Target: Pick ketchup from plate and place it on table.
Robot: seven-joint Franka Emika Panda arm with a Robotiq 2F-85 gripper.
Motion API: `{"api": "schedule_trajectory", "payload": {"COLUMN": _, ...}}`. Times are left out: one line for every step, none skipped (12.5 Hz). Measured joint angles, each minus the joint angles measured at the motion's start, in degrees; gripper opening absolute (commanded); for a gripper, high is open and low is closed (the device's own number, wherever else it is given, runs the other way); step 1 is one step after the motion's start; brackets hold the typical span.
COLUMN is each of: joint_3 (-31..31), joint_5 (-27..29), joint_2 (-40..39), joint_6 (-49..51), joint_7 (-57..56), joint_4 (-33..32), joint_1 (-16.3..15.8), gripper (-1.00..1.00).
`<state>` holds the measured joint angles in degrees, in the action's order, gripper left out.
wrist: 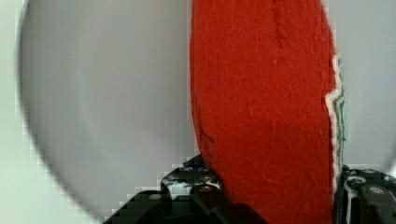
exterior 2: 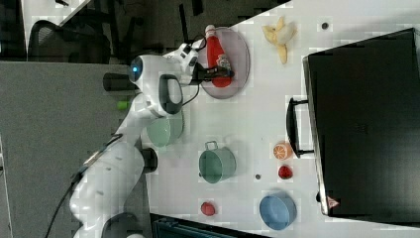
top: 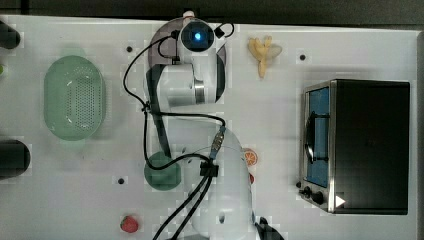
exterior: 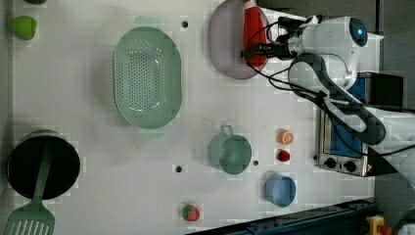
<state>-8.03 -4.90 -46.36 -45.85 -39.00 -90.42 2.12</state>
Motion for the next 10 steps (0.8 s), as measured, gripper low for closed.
{"api": "schedule_trajectory", "payload": {"joint_3": 0.1, "joint_5": 0.0, "joint_2": 2.5, "joint_6": 3.6, "joint_7": 0.2, "joint_4": -0.8, "joint_1": 0.0, "gripper": 0.18}}
{"api": "schedule_trajectory", "payload": {"joint_3": 0.3, "joint_5": 0.0, "joint_2": 5.6, "joint_6": 7.1, "joint_7": 0.4, "joint_4": -1.5, "joint_1": 0.1, "gripper": 0.18}}
{"api": "schedule_trajectory", "payload": {"joint_3": 0.4, "joint_5": 0.5, "joint_2": 8.8, "joint_6": 10.2, "joint_7": 0.4, "joint_4": -1.5, "joint_1": 0.3, "gripper": 0.18}}
{"api": "schedule_trajectory", "payload": {"joint_3": 0.1, "joint_5": 1.4, "joint_2": 12.3, "joint_6": 12.5, "joint_7": 0.6, "joint_4": -1.5, "joint_1": 0.7, "gripper": 0.18}}
{"api": "schedule_trajectory", "payload": {"joint_3": -0.1, "joint_5": 1.9, "joint_2": 16.2, "joint_6": 14.5, "joint_7": 0.7, "joint_4": -1.5, "joint_1": 1.1, "gripper": 0.18}}
{"api": "schedule_trajectory", "payload": {"joint_3": 0.0, "joint_5": 2.6, "joint_2": 20.4, "joint_6": 15.6, "joint_7": 1.1, "joint_4": -1.8, "joint_1": 1.6, "gripper": 0.18}}
{"api": "schedule_trajectory", "payload": {"joint_3": 0.2, "joint_5": 2.8, "joint_2": 24.6, "joint_6": 16.5, "joint_7": 1.2, "joint_4": -2.5, "joint_1": 2.1, "gripper": 0.18}}
{"api": "schedule_trajectory", "payload": {"joint_3": 0.1, "joint_5": 2.8, "joint_2": 28.8, "joint_6": 17.5, "joint_7": 1.3, "joint_4": -3.5, "joint_1": 3.1, "gripper": 0.18}}
{"api": "schedule_trajectory", "payload": {"joint_3": -0.1, "joint_5": 3.0, "joint_2": 33.1, "joint_6": 17.5, "joint_7": 1.3, "joint_4": -5.6, "joint_1": 4.2, "gripper": 0.18}}
{"api": "schedule_trajectory", "payload": {"joint_3": 0.1, "joint_5": 3.2, "joint_2": 37.3, "joint_6": 17.7, "joint_7": 1.3, "joint_4": -8.4, "joint_1": 5.1, "gripper": 0.18}}
